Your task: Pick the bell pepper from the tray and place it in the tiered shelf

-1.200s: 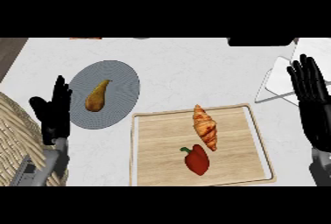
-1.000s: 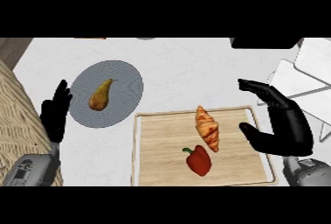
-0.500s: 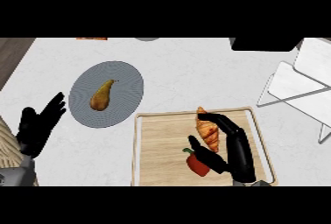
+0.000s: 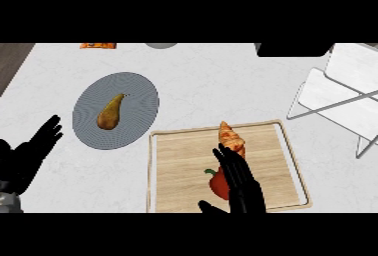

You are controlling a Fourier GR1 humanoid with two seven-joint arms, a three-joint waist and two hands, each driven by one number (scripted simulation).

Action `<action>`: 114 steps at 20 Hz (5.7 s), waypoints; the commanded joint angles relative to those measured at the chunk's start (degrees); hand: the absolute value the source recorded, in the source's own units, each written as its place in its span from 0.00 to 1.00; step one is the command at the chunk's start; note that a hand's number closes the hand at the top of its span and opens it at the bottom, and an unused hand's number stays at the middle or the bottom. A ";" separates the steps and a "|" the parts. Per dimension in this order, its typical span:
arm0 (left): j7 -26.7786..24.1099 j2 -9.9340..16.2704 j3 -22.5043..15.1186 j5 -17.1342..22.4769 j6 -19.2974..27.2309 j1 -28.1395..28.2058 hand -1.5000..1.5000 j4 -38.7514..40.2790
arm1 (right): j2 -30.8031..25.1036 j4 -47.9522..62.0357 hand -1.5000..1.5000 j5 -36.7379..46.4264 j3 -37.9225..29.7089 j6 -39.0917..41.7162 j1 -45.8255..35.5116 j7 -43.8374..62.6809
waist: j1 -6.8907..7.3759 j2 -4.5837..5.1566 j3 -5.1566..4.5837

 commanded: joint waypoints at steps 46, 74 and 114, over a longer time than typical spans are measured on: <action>-3.75 -10.45 12.12 -8.30 -3.48 -2.09 0.50 -0.91 | 7.97 3.00 0.00 22.95 -3.16 63.01 -11.76 32.21 | 1.14 0.96 0.57; -0.22 -11.52 8.99 -7.50 -0.54 -0.62 0.50 -5.29 | -4.91 -5.12 1.00 8.64 -34.81 51.12 -13.21 12.85 | 0.96 0.91 0.59; -3.49 -9.63 8.88 -6.35 -1.68 1.94 0.50 -3.71 | -23.37 -32.08 1.00 -17.09 -69.88 85.37 -45.00 37.96 | 1.15 0.70 0.51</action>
